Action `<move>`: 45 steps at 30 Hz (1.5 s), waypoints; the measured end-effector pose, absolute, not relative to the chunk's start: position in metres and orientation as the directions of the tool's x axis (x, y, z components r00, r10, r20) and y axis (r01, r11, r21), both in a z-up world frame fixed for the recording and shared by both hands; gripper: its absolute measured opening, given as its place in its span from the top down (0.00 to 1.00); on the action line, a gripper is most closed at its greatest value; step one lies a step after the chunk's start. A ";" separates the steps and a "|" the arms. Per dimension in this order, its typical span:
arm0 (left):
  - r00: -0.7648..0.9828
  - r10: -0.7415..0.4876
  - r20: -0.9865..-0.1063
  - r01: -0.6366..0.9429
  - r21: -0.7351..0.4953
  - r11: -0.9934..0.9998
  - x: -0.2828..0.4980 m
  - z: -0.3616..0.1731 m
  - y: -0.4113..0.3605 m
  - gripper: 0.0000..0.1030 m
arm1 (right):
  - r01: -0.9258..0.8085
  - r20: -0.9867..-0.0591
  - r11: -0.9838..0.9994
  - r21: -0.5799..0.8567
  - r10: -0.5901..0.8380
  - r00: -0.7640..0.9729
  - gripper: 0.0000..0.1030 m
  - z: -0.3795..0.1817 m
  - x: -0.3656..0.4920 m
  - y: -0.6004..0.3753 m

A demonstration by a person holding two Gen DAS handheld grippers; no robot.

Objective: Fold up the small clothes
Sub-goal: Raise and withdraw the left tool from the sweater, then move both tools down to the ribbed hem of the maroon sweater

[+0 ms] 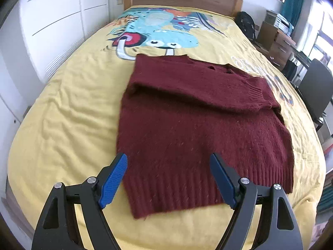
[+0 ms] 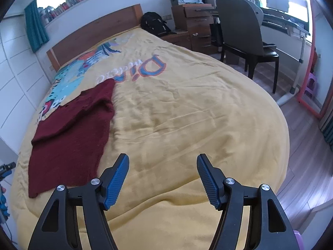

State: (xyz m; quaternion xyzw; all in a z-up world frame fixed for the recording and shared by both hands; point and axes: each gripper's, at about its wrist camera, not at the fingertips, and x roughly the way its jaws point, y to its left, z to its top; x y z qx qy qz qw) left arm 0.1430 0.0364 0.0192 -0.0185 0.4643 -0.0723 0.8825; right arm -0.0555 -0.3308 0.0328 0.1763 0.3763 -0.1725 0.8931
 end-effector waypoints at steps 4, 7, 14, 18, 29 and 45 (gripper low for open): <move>0.560 -0.135 -0.818 0.086 -0.104 0.991 0.126 0.020 0.054 0.25 | 0.423 -0.727 0.888 0.183 -0.167 0.666 0.33 0.037 -0.061 -0.324; 0.562 -0.121 -0.818 0.070 -0.099 0.993 0.112 0.019 0.066 0.25 | 0.407 -0.725 0.896 0.178 -0.160 0.670 0.33 0.040 -0.065 -0.317; 0.580 -0.093 -0.809 0.008 -0.109 0.994 0.080 0.021 0.100 0.25 | 0.367 -0.719 0.911 0.188 -0.128 0.684 0.32 0.044 -0.070 -0.307; 0.586 -0.075 -0.807 -0.035 -0.118 0.992 0.068 0.023 0.120 0.25 | 0.344 -0.719 0.918 0.196 -0.104 0.687 0.28 0.043 -0.069 -0.301; 0.549 -0.071 -0.833 -0.138 -0.175 0.975 0.047 0.005 0.157 0.25 | 0.304 -0.760 0.934 0.189 -0.057 0.647 0.28 0.024 -0.052 -0.288; 0.464 -0.107 -0.879 -0.127 -0.186 0.974 0.079 -0.030 0.137 0.25 | 0.249 -0.824 0.944 0.215 0.038 0.565 0.28 -0.014 -0.007 -0.272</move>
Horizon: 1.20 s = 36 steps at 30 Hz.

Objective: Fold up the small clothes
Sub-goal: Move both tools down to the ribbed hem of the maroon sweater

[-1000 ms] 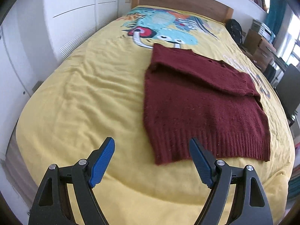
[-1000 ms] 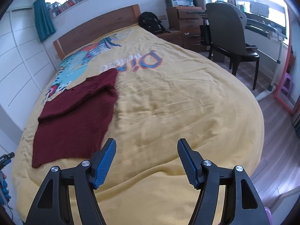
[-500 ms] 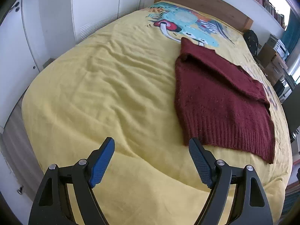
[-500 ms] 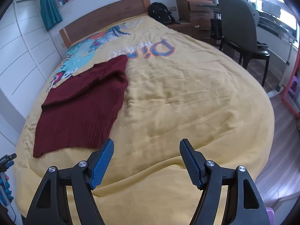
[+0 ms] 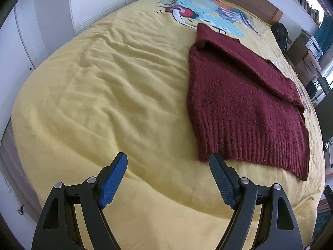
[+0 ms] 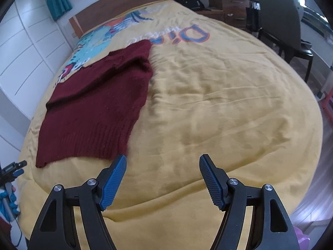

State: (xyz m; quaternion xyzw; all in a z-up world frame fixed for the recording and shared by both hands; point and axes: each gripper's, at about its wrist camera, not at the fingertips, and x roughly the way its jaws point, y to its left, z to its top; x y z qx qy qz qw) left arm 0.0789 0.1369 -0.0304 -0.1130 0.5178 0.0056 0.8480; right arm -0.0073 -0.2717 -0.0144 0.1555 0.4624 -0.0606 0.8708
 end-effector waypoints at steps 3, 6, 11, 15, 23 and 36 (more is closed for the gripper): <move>0.446 -0.124 -0.886 -0.126 -0.200 0.972 0.090 -0.038 0.132 0.25 | 0.229 -0.834 0.946 0.227 0.067 0.548 0.28 -0.022 0.007 -0.264; 0.431 -0.138 -0.892 -0.119 -0.208 0.971 0.103 -0.045 0.126 0.25 | 0.206 -0.841 0.951 0.231 0.089 0.534 0.28 -0.028 0.023 -0.256; 0.411 -0.168 -0.896 -0.115 -0.234 0.966 0.120 -0.055 0.118 0.25 | 0.172 -0.850 0.953 0.251 0.132 0.509 0.28 -0.039 0.049 -0.243; 0.394 -0.191 -0.899 -0.103 -0.250 0.963 0.130 -0.062 0.112 0.25 | 0.151 -0.860 0.953 0.264 0.161 0.484 0.28 -0.051 0.065 -0.233; 0.354 -0.239 -0.904 -0.091 -0.288 0.953 0.145 -0.077 0.107 0.26 | 0.127 -0.879 0.952 0.278 0.199 0.433 0.28 -0.074 0.086 -0.222; 0.317 -0.361 -0.877 -0.051 -0.396 0.917 0.149 -0.087 0.102 0.29 | 0.095 -0.884 0.945 0.312 0.252 0.394 0.29 -0.090 0.099 -0.215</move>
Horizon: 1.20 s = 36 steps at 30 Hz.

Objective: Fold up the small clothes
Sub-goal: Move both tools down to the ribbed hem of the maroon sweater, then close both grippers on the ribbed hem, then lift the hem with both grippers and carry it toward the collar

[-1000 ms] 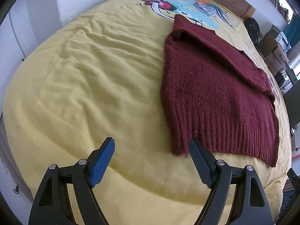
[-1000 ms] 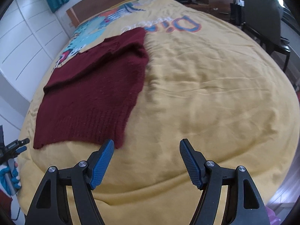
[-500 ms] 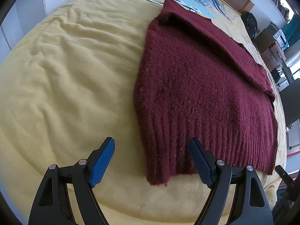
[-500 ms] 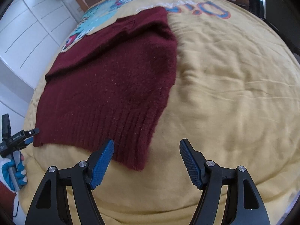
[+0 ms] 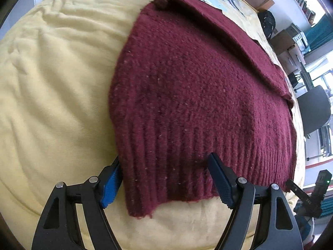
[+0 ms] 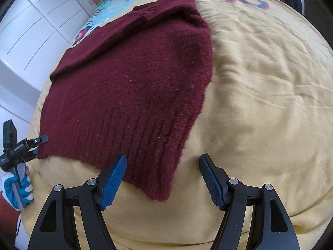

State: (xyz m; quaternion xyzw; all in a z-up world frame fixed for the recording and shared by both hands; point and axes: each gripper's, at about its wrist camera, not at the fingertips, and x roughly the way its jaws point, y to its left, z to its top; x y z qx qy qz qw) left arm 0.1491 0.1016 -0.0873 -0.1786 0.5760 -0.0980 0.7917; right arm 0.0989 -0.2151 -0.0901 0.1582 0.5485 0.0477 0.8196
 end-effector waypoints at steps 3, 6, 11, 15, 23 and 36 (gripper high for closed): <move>0.312 -0.397 -0.863 -0.037 -0.428 0.903 0.148 -0.086 0.102 0.34 | 0.082 -0.881 0.942 0.325 0.270 0.389 0.35 -0.092 0.102 -0.210; 0.304 -0.424 -0.853 -0.028 -0.453 0.891 0.149 -0.087 0.100 0.37 | 0.078 -0.876 0.937 0.341 0.287 0.388 0.40 -0.092 0.106 -0.209; 0.296 -0.469 -0.832 -0.032 -0.500 0.866 0.149 -0.087 0.105 0.48 | 0.079 -0.865 0.924 0.375 0.318 0.388 0.51 -0.092 0.109 -0.208; 0.294 -0.483 -0.825 -0.035 -0.514 0.857 0.151 -0.087 0.111 0.57 | 0.072 -0.861 0.918 0.390 0.336 0.381 0.62 -0.094 0.109 -0.209; 0.302 -0.514 -0.803 -0.056 -0.553 0.831 0.152 -0.089 0.126 0.86 | 0.054 -0.858 0.915 0.401 0.354 0.373 0.87 -0.092 0.108 -0.208; 0.329 -0.543 -0.773 -0.040 -0.586 0.809 0.157 -0.070 0.128 0.90 | 0.042 -0.837 0.911 0.410 0.357 0.415 0.89 -0.074 0.104 -0.220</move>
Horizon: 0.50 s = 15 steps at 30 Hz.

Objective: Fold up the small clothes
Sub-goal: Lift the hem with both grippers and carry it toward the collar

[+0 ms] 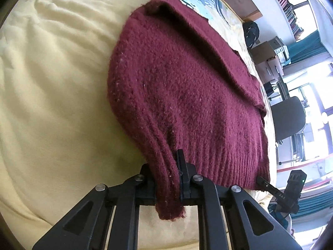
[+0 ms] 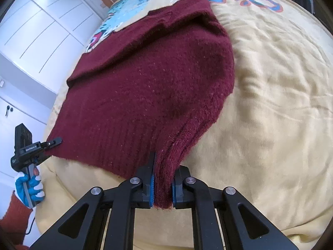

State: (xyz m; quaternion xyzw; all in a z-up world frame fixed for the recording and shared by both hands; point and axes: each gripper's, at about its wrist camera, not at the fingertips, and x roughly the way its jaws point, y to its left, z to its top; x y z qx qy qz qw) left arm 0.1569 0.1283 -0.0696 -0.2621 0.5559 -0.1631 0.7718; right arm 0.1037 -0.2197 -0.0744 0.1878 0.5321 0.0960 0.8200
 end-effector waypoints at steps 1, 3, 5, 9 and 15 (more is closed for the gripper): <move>0.333 -0.543 -0.771 -0.039 -0.587 0.809 0.157 -0.068 0.130 0.90 | 0.039 -0.834 0.911 0.410 0.357 0.420 0.89 -0.072 0.104 -0.220; 0.342 -0.543 -0.767 -0.037 -0.588 0.808 0.157 -0.064 0.132 0.90 | 0.032 -0.829 0.912 0.409 0.357 0.431 0.89 -0.066 0.104 -0.221; 0.351 -0.543 -0.763 -0.034 -0.590 0.807 0.158 -0.060 0.134 0.90 | 0.026 -0.822 0.912 0.410 0.356 0.444 0.90 -0.060 0.105 -0.222; 0.368 -0.544 -0.754 -0.018 -0.591 0.806 0.157 -0.048 0.139 0.90 | 0.015 -0.805 0.912 0.410 0.354 0.477 0.90 -0.044 0.109 -0.227; 0.405 -0.561 -0.722 0.027 -0.604 0.796 0.171 -0.021 0.133 0.90 | 0.003 -0.771 0.908 0.418 0.353 0.531 0.90 -0.017 0.120 -0.236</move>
